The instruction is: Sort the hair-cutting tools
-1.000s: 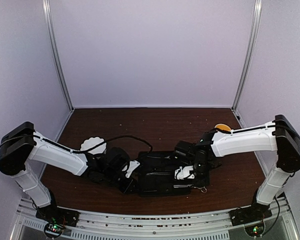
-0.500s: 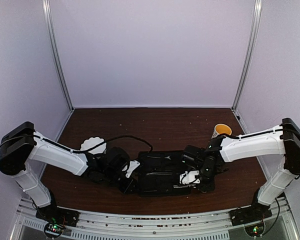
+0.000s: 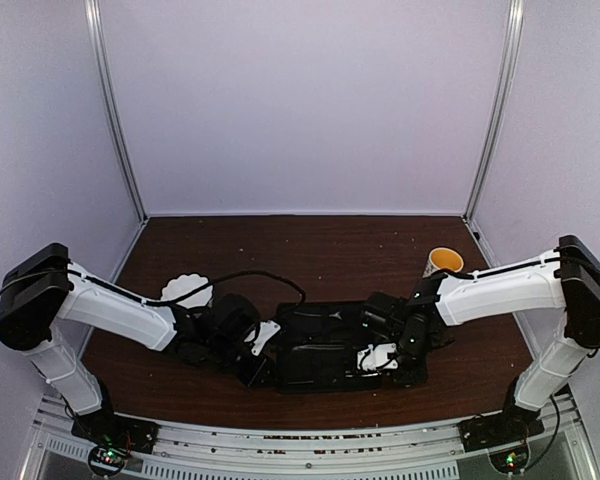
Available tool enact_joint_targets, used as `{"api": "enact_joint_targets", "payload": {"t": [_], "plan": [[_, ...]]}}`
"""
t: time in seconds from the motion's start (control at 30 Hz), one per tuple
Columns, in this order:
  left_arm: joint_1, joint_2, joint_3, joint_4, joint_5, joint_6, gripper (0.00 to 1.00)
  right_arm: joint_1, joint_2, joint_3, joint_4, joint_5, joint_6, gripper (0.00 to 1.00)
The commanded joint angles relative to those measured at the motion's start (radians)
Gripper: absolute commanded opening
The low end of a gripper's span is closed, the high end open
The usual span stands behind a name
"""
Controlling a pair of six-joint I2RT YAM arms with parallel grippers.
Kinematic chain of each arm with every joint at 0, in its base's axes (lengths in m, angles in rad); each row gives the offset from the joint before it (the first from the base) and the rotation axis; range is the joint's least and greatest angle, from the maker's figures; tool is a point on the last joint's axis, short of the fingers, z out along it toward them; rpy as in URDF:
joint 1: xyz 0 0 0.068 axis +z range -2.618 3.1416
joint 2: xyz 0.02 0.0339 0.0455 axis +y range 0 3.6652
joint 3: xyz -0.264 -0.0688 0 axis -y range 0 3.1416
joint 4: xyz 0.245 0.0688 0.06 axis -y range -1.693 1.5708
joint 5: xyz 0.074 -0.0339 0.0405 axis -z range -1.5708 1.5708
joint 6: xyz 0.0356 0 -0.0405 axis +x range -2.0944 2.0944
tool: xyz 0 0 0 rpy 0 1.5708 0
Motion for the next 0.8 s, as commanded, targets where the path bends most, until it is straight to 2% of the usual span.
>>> {"api": "enact_joint_targets", "payload": {"t": [0.0, 0.1, 0.2, 0.3, 0.57, 0.77], "plan": [[-0.007, 0.054, 0.007, 0.018, -0.014, 0.009, 0.2, -0.005, 0.005, -0.017, 0.022, 0.035, 0.007, 0.26], [-0.007, 0.052, 0.007, 0.013, -0.016, 0.008, 0.2, -0.006, -0.065, -0.021, 0.011, 0.052, 0.007, 0.29], [-0.007, 0.051, 0.002, 0.018, -0.016, 0.004, 0.2, -0.006, -0.136, -0.022, -0.013, 0.067, 0.002, 0.37], [-0.007, 0.052, 0.001, 0.023, -0.016, 0.003, 0.2, -0.007, -0.189, -0.042, -0.029, 0.072, -0.002, 0.38], [-0.007, 0.058, 0.004, 0.023, -0.013, 0.003, 0.2, -0.002, -0.166, -0.106, -0.032, 0.003, -0.022, 0.3], [-0.007, 0.058, 0.004, 0.023, -0.014, 0.004, 0.2, -0.004, -0.125, -0.11, 0.006, -0.002, -0.017, 0.29]]}}
